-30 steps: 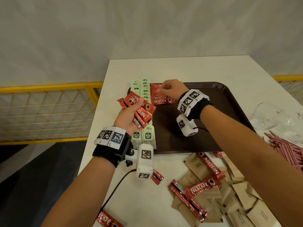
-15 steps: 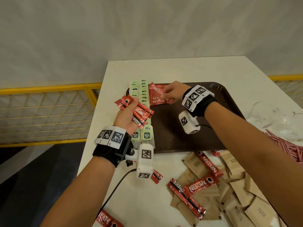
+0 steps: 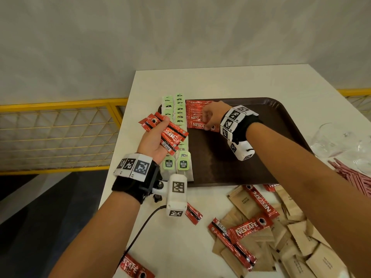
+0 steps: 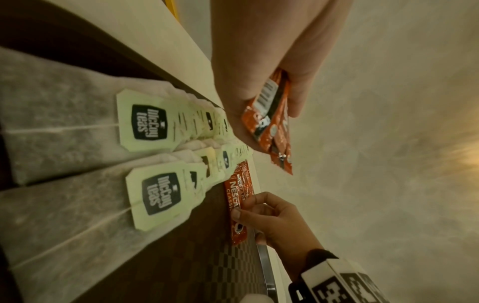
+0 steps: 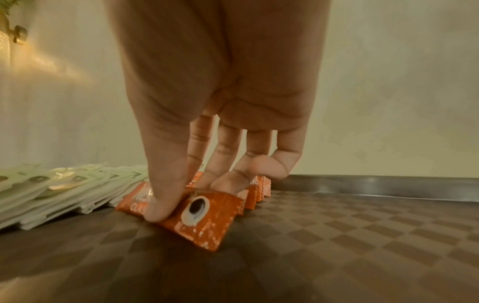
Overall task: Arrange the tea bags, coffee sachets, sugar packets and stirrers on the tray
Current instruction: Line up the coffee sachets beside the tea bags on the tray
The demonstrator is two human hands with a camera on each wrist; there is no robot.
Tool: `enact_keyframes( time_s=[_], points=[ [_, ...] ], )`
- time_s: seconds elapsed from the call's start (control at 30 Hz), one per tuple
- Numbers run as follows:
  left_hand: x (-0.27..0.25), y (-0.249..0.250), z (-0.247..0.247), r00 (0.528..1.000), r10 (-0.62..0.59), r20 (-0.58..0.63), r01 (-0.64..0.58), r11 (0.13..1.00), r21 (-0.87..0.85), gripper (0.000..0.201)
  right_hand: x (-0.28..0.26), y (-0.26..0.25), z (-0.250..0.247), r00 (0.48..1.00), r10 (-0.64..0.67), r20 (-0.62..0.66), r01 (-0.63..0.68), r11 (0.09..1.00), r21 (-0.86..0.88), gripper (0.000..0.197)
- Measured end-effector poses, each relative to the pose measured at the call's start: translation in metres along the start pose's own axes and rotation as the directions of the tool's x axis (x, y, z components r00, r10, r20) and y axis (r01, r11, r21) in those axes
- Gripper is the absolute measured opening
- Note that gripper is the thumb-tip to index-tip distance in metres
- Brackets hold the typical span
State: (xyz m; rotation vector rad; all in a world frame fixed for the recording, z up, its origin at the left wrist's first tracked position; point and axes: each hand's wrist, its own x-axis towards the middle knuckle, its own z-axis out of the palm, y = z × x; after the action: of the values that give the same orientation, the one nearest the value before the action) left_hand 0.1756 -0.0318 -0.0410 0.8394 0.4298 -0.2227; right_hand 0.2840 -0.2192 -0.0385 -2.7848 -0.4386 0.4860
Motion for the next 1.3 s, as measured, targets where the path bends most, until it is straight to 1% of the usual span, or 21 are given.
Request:
enact_keyframes(
  time_s=[0.13,0.27,0.37,0.47,0.5,0.53,0.6,0.67,0.73,0.77,0.8,0.83,0.9,1.0,1.03,1.1,1.13,1.17,1.23,1.27,1.3],
  points=[
    [0.000,-0.002,0.001,1.000,0.007,0.006,-0.007,1.000,-0.002,0.034,0.003,0.003,0.001,1.000,0.018,-0.011,-0.018,1.000,-0.015,0.021],
    [0.000,-0.003,0.003,1.000,0.005,-0.001,-0.005,0.999,0.045,0.019,0.005,-0.001,0.005,0.999,0.026,-0.030,-0.026,1.000,0.001,0.020],
    [0.000,-0.003,0.005,1.000,0.004,-0.003,-0.003,0.998,0.059,0.011,0.007,-0.004,0.009,0.999,0.021,-0.045,-0.021,1.000,-0.004,0.017],
    [0.000,-0.003,0.005,1.000,0.003,-0.031,-0.001,0.998,0.067,0.006,0.005,-0.004,0.010,0.997,0.012,-0.071,-0.012,1.000,0.008,0.015],
    [0.000,-0.003,0.004,0.999,-0.001,-0.035,0.003,0.998,0.061,0.006,0.002,-0.006,0.009,0.995,-0.003,-0.104,0.007,0.999,0.042,0.014],
    [0.000,-0.003,0.005,0.999,-0.006,-0.032,0.008,0.998,0.054,0.006,-0.003,-0.009,0.006,0.989,-0.028,-0.145,0.044,0.993,0.112,0.015],
    [0.000,-0.004,0.005,1.000,-0.017,-0.018,0.018,0.998,0.052,0.009,-0.016,-0.021,-0.001,0.980,-0.065,-0.189,0.126,0.936,0.329,0.024],
    [0.001,-0.005,0.008,1.000,-0.016,-0.005,0.017,0.998,0.067,0.021,-0.029,-0.036,-0.009,0.983,-0.132,-0.131,0.180,0.853,0.490,0.026],
    [0.002,-0.008,0.011,1.000,-0.009,-0.010,0.010,0.998,0.070,0.029,-0.037,-0.048,-0.013,0.976,-0.216,-0.018,0.189,0.811,0.554,0.018],
    [0.002,-0.009,0.010,1.000,0.002,-0.026,0.000,0.997,0.071,0.029,-0.039,-0.051,-0.013,0.970,-0.242,0.014,0.191,0.799,0.571,0.014],
    [0.004,-0.009,0.010,0.999,0.017,-0.046,-0.014,0.997,0.072,0.030,-0.040,-0.053,-0.012,0.967,-0.256,0.010,0.204,0.791,0.576,0.013],
    [0.005,-0.010,0.008,0.998,0.032,-0.055,-0.028,0.997,0.068,0.032,-0.040,-0.053,-0.011,0.966,-0.259,-0.022,0.226,0.792,0.568,0.014],
    [0.005,-0.010,0.007,0.997,0.054,-0.050,-0.051,0.998,0.048,0.037,-0.042,-0.053,-0.010,0.958,-0.261,-0.120,0.286,0.820,0.496,0.013],
    [0.003,-0.010,0.008,0.997,0.073,-0.009,-0.072,0.996,0.044,0.041,-0.047,-0.054,-0.005,0.914,-0.335,-0.230,0.390,0.882,0.264,0.013],
    [0.003,-0.011,0.009,0.997,0.080,-0.003,-0.080,0.996,0.045,0.044,-0.048,-0.055,-0.003,0.899,-0.374,-0.229,0.420,0.884,0.206,0.015],
    [0.004,-0.012,0.009,0.996,0.086,-0.022,-0.085,0.995,0.045,0.046,-0.051,-0.055,-0.001,0.889,-0.422,-0.175,0.451,0.872,0.189,0.016],
    [0.005,-0.012,0.008,0.996,0.080,-0.035,-0.079,0.996,0.049,0.045,-0.053,-0.055,-0.002,0.895,-0.425,-0.135,0.445,0.867,0.225,0.015],
    [0.006,-0.011,0.007,0.996,0.072,-0.045,-0.070,0.996,0.052,0.044,-0.054,-0.054,-0.004,0.905,-0.413,-0.100,0.423,0.856,0.296,0.014],
    [0.006,-0.010,0.007,0.997,0.056,-0.051,-0.053,0.997,0.048,0.044,-0.057,-0.049,-0.010,0.932,-0.354,-0.080,0.345,0.797,0.496,0.017],
    [0.006,-0.010,0.006,0.998,0.049,-0.040,-0.047,0.998,0.047,0.044,-0.056,-0.046,-0.012,0.946,-0.316,-0.075,0.300,0.764,0.571,0.019],
    [0.006,-0.011,0.006,0.999,0.045,-0.028,-0.044,0.998,0.049,0.044,-0.056,-0.043,-0.014,0.957,-0.282,-0.061,0.261,0.751,0.606,0.019]
  ],
)
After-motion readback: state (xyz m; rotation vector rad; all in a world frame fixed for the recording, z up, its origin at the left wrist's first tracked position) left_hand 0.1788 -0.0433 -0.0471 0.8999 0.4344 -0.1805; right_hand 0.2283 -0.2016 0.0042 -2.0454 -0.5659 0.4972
